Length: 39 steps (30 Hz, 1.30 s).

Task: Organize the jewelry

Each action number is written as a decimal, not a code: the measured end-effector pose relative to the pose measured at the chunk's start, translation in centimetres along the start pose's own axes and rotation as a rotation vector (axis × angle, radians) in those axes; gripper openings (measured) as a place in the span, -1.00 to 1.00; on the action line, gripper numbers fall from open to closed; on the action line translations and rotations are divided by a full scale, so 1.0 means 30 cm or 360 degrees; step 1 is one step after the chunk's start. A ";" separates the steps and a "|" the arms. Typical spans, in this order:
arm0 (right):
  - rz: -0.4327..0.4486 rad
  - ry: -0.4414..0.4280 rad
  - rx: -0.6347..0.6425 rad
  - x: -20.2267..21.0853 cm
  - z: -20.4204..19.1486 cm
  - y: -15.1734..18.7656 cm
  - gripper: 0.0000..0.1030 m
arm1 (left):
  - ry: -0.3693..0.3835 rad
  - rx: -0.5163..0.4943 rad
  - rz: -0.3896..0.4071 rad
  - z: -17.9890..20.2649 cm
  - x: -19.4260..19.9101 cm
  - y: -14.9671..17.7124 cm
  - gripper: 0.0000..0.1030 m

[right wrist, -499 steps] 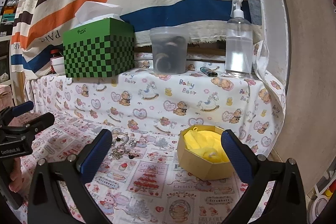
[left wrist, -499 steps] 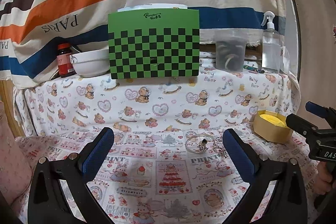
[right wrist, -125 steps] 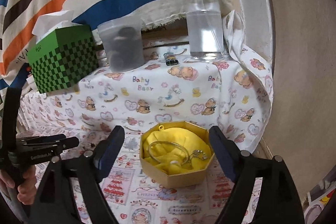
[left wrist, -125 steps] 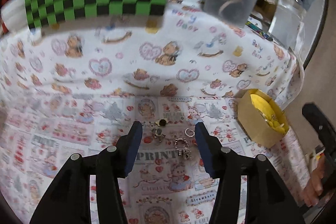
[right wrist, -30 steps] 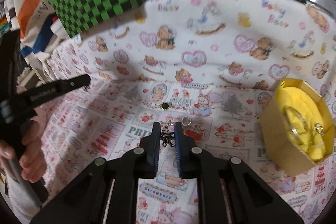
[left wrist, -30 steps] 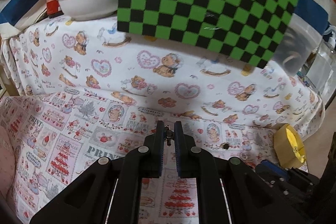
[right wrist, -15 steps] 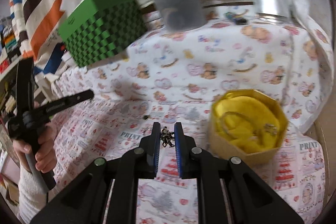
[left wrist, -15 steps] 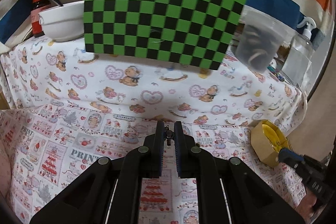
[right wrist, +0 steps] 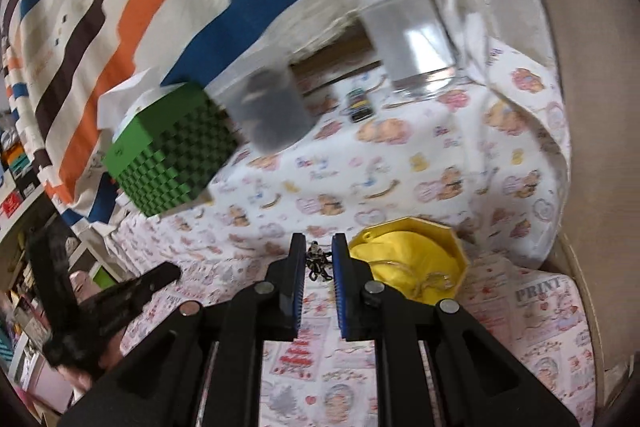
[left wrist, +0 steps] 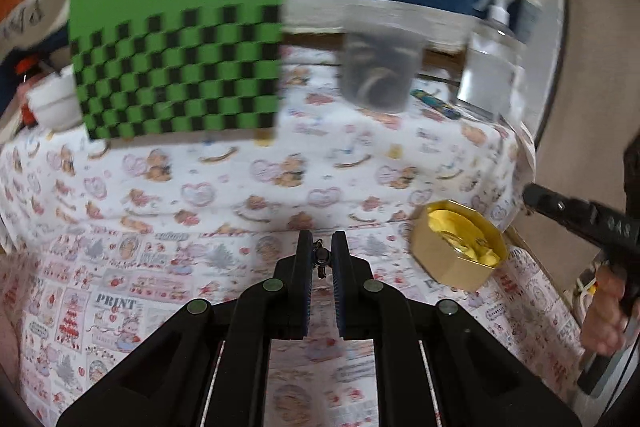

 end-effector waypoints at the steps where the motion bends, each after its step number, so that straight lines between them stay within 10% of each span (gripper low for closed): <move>1: -0.0023 -0.0011 -0.0024 -0.007 0.014 -0.002 -0.77 | -0.0008 -0.0021 0.0023 0.026 -0.003 -0.003 -0.84; 18: -0.0220 -0.0032 -0.0424 -0.147 0.258 0.012 -0.75 | 0.0399 0.0132 -0.0266 0.328 -0.396 -0.050 -0.84; 23: -0.0253 -0.0058 -0.0470 -0.185 0.280 0.017 -0.75 | 0.0327 0.0122 -0.0283 0.327 -0.433 -0.040 -0.83; 31: -0.0243 -0.0064 -0.0501 -0.186 0.276 0.015 -0.14 | 0.0217 0.0085 -0.0185 0.280 -0.353 -0.080 -0.47; 39: -0.0150 -0.0003 -0.0442 -0.122 0.259 -0.013 0.14 | -0.0048 -0.0195 -0.0025 0.257 -0.168 -0.086 0.40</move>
Point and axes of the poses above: each gripper's, at about its wrist camera, not at the fingertips, and x roughly against the way its jaws point, z to its right, y to its underside, the point moved 5 cm from there along -x, roughly the way its jaws point, and after that the axes turned 13 degrees about y, right-handed, at the moved point
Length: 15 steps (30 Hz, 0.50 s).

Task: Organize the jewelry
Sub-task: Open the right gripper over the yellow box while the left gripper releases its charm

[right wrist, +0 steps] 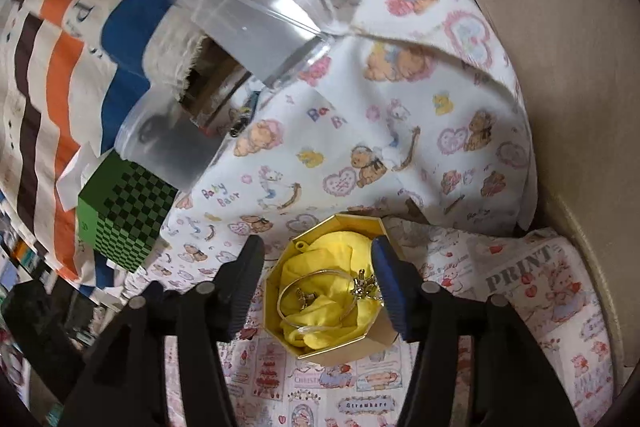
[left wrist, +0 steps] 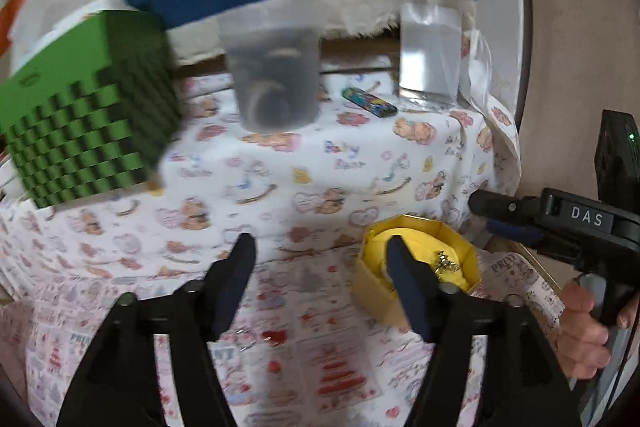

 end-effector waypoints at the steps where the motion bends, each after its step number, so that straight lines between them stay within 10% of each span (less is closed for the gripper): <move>1: 0.0023 0.0011 0.0027 0.012 -0.012 0.002 0.18 | 0.0007 0.0024 0.0021 -0.014 0.023 0.003 0.45; 15: 0.0113 0.0053 0.0351 0.035 -0.176 0.082 0.41 | -0.0096 0.0241 0.0026 -0.254 0.074 0.085 0.67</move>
Point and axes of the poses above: each gripper's, at about its wrist camera, not at the fingertips, and x roughly against the way its jaws point, z to its right, y to its underside, the point moved 5 cm from there along -x, roughly the way its jaws point, and after that the axes turned 13 degrees about y, right-handed, at the moved point
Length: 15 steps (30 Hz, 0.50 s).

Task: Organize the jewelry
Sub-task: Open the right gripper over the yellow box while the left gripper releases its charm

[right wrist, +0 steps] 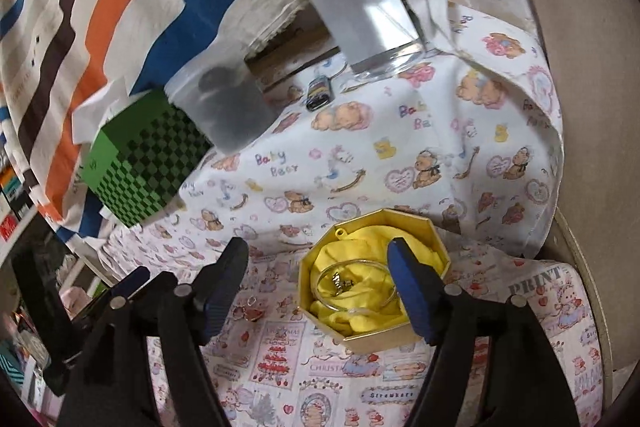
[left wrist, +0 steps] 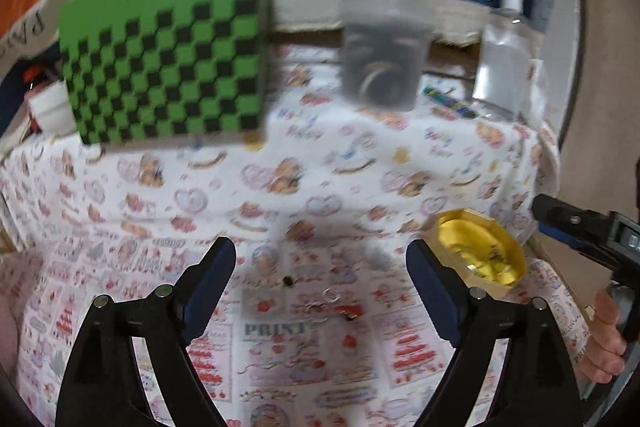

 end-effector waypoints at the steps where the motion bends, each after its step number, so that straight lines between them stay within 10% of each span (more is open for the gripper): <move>1: 0.0006 0.0018 0.0014 -0.002 -0.007 0.005 0.45 | -0.0010 0.0015 -0.0006 -0.018 -0.004 0.003 0.67; 10: 0.0029 0.0179 0.0168 -0.029 -0.044 0.045 0.51 | 0.0060 0.0199 -0.0240 -0.117 -0.116 0.070 0.64; 15: 0.0041 0.0218 0.0207 -0.033 -0.071 0.068 0.55 | 0.0231 0.0290 -0.0329 -0.117 -0.173 0.117 0.19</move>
Point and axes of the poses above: each gripper's, at about its wrist camera, not at the fingertips, and x roughly against the way its jaws point, z to its right, y to its underside, the point moved 5 cm from there along -x, roughly the way its jaws point, and after that the axes turned 13 degrees about y, right-handed, at the moved point
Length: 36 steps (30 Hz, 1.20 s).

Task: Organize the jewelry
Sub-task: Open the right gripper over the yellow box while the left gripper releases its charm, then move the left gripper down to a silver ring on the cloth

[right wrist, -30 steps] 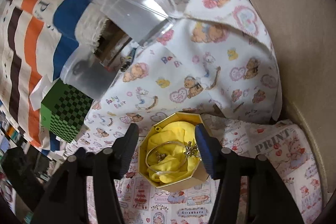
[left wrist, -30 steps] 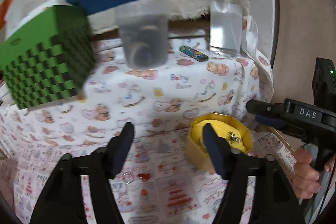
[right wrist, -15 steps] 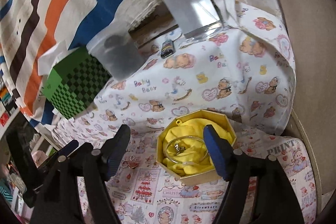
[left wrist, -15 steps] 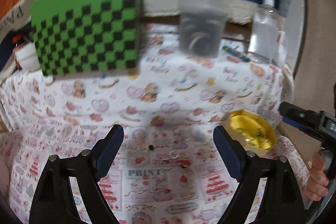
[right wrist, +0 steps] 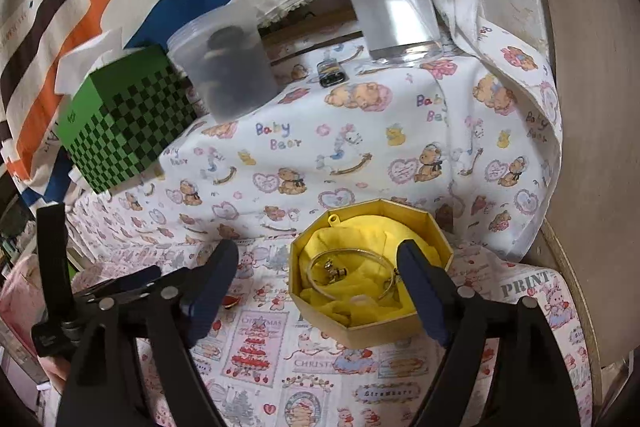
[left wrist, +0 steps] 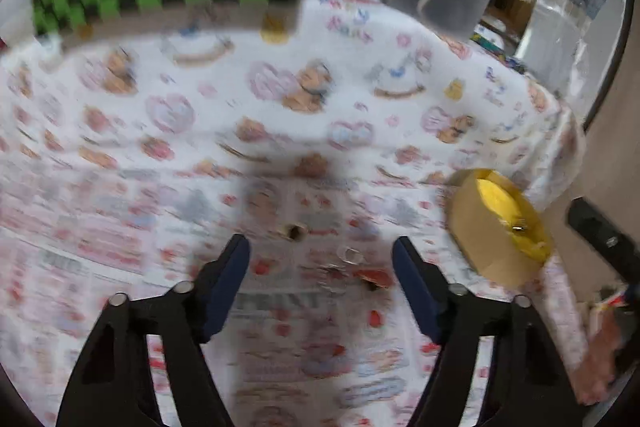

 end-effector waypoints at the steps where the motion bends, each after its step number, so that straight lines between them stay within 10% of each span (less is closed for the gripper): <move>1: 0.0002 0.0013 0.0013 -0.002 -0.006 0.005 0.55 | 0.0037 0.0031 -0.0031 -0.003 -0.017 0.007 0.10; 3: 0.0014 0.0044 0.0039 -0.004 -0.015 0.013 0.55 | 0.0029 0.0058 -0.0082 -0.010 -0.046 0.025 -0.23; 12: -0.0029 0.0001 -0.0022 -0.012 -0.004 0.011 0.55 | -0.0048 -0.0079 -0.0146 0.032 -0.093 0.063 -0.52; 30: -0.0044 0.0059 0.0013 -0.026 -0.014 0.016 0.55 | -0.0233 -0.0188 -0.0151 0.053 -0.133 0.076 -0.56; 36: -0.0041 0.0073 0.0019 -0.028 -0.012 0.016 0.55 | -0.0132 -0.0027 -0.0038 0.004 -0.051 0.055 -0.64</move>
Point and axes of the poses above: each gripper's, at about its wrist camera, not at the fingertips, and x roughly against the way its jaws point, z to its right, y to its underside, the point moved 5 cm from there along -x, roughly the way its jaws point, and after that the axes turned 13 degrees about y, right-handed, at the moved point
